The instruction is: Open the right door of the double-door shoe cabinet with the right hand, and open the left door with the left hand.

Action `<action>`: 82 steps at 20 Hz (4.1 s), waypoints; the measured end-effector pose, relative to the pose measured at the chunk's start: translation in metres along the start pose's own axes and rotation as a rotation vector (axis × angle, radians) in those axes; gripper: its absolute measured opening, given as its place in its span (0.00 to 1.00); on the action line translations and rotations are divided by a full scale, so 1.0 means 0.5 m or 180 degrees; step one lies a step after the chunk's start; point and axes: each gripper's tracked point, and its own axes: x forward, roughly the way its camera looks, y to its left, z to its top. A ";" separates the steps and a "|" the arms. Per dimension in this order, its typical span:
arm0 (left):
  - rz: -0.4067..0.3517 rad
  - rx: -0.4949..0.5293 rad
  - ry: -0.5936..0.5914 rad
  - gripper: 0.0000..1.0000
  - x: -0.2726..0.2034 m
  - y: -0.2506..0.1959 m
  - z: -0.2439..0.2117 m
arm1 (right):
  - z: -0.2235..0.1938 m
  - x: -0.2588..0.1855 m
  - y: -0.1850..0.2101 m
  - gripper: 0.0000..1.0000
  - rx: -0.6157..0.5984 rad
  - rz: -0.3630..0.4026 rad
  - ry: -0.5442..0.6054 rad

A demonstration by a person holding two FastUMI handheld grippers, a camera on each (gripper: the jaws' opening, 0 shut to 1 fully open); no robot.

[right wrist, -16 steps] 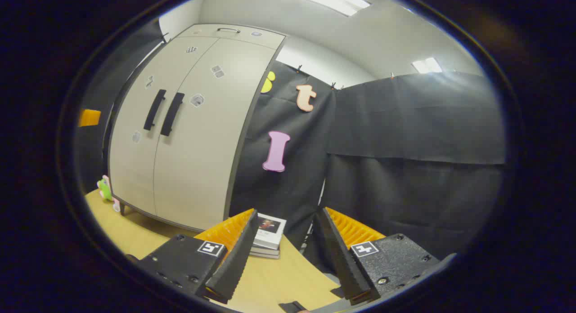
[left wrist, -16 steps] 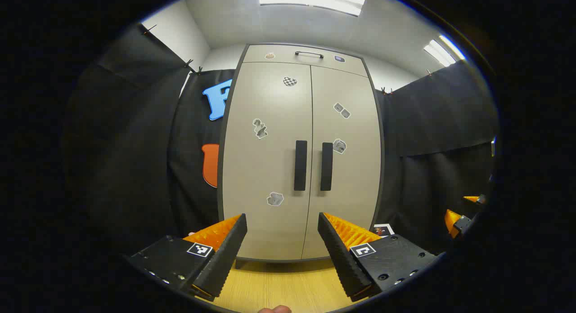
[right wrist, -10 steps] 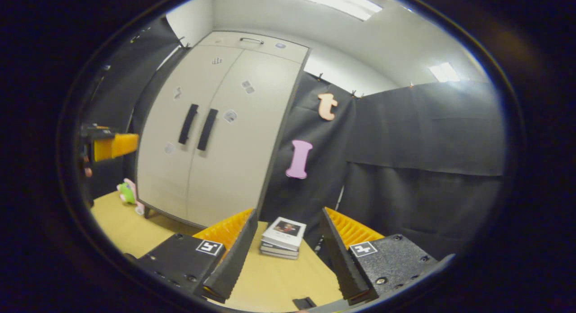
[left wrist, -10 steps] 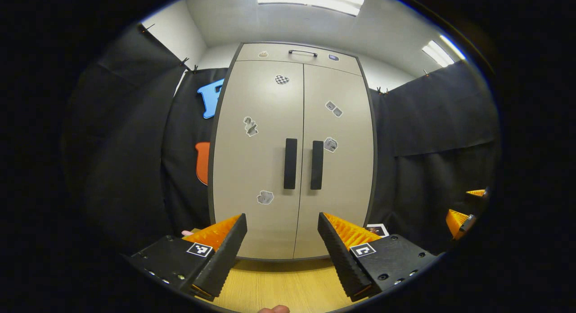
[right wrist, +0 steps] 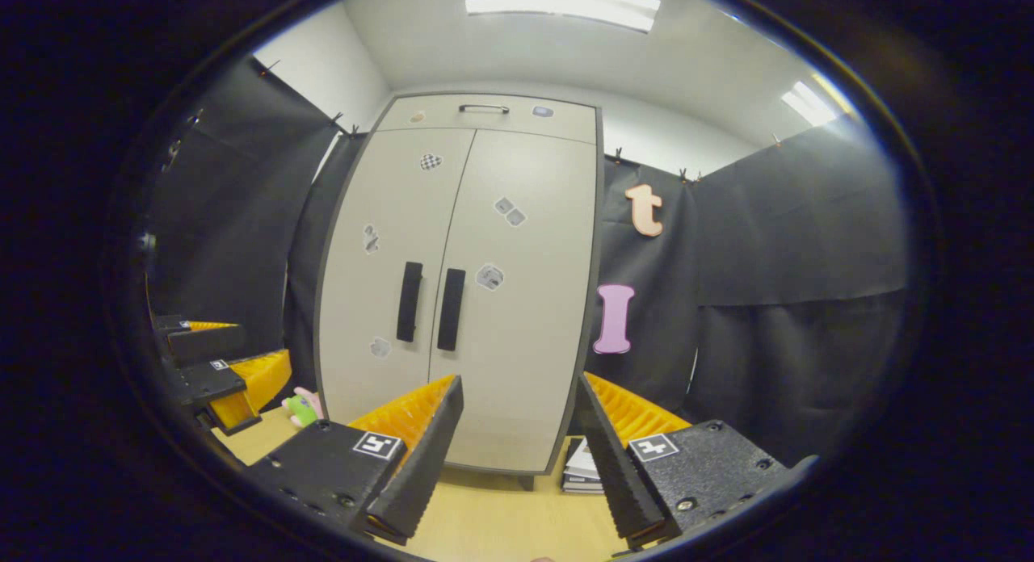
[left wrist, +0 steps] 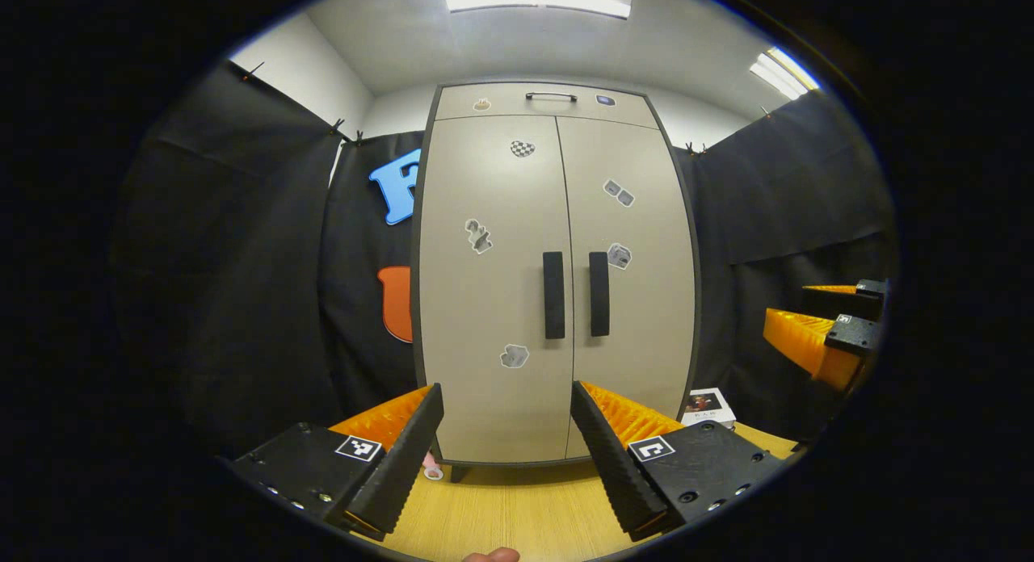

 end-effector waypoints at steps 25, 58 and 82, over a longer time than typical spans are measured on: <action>-0.0064 -0.0050 -0.0033 0.95 -0.031 0.034 0.003 | 0.038 0.145 0.117 0.87 0.0135 0.0195 0.0082; 0.0116 -0.0161 0.0135 0.95 -0.040 0.124 -0.038 | 0.046 0.537 0.225 0.31 0.0359 0.0257 0.0323; 0.0219 -0.0072 0.0101 0.95 -0.004 0.144 -0.035 | 0.046 0.291 0.101 0.23 0.0286 0.0764 0.0385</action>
